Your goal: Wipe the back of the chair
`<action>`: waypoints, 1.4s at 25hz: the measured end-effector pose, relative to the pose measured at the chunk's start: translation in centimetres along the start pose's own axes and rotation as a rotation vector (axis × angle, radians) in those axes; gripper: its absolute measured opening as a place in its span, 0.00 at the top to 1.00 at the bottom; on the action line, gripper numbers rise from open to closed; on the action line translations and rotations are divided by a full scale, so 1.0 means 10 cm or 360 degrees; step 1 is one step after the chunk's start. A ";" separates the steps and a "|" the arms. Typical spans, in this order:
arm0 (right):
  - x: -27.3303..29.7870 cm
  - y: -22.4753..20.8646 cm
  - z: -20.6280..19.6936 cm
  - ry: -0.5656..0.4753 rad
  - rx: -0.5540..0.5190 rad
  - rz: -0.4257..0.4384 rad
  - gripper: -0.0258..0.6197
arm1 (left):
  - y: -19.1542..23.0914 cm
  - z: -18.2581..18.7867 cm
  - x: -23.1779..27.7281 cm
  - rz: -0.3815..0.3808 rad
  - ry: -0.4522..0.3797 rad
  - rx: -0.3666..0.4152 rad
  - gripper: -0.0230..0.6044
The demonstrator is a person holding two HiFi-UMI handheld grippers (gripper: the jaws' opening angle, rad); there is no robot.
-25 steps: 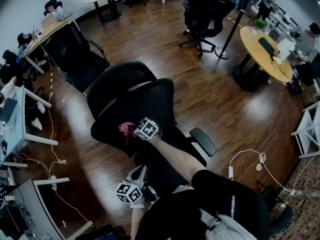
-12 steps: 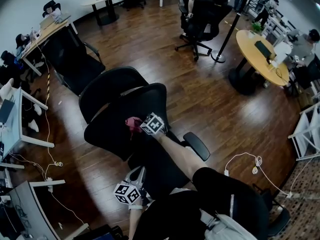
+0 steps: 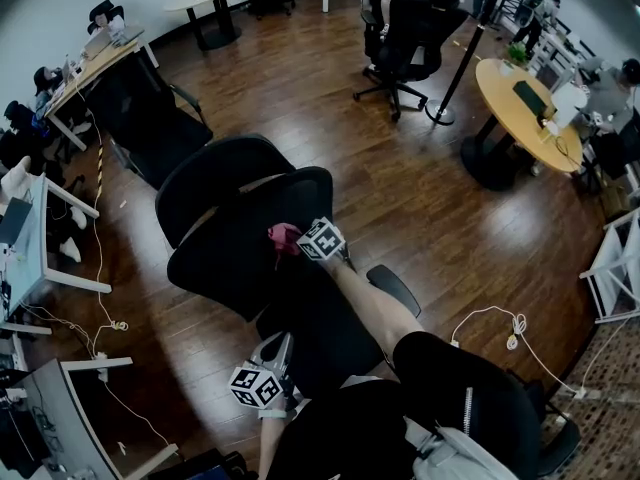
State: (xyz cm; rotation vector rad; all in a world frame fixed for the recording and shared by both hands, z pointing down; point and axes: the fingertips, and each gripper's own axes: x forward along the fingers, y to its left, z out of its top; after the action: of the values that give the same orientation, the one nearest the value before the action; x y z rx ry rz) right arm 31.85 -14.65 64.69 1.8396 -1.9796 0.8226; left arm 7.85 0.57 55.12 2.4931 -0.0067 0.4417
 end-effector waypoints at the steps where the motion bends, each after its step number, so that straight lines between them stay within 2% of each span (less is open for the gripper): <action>1: -0.03 -0.05 -0.02 -0.0001 0.0007 -0.0014 0.89 | -0.01 -0.01 0.01 0.0000 0.0001 0.0001 0.98; 12: -0.30 -0.55 -0.13 0.0022 0.0035 -0.0160 0.89 | -0.06 -0.04 0.02 0.0010 -0.0008 0.0004 0.98; 21: -0.59 -0.97 -0.27 0.0014 0.0158 -0.0337 0.89 | -0.08 -0.01 0.01 0.0030 -0.0035 0.0007 0.98; 33: -1.08 -1.64 -0.68 0.0098 0.0358 -0.0743 0.89 | -0.12 -0.07 -0.05 0.0032 -0.0011 0.0004 0.98; 35: -1.08 -1.64 -0.70 0.0114 0.0366 -0.0764 0.89 | -0.12 -0.08 -0.07 0.0032 -0.0009 0.0003 0.98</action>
State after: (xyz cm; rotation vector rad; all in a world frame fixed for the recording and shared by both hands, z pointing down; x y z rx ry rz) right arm 48.25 -1.98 67.03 2.2479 -1.3530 0.9686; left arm 7.10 1.91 54.84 2.4983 -0.0337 0.4432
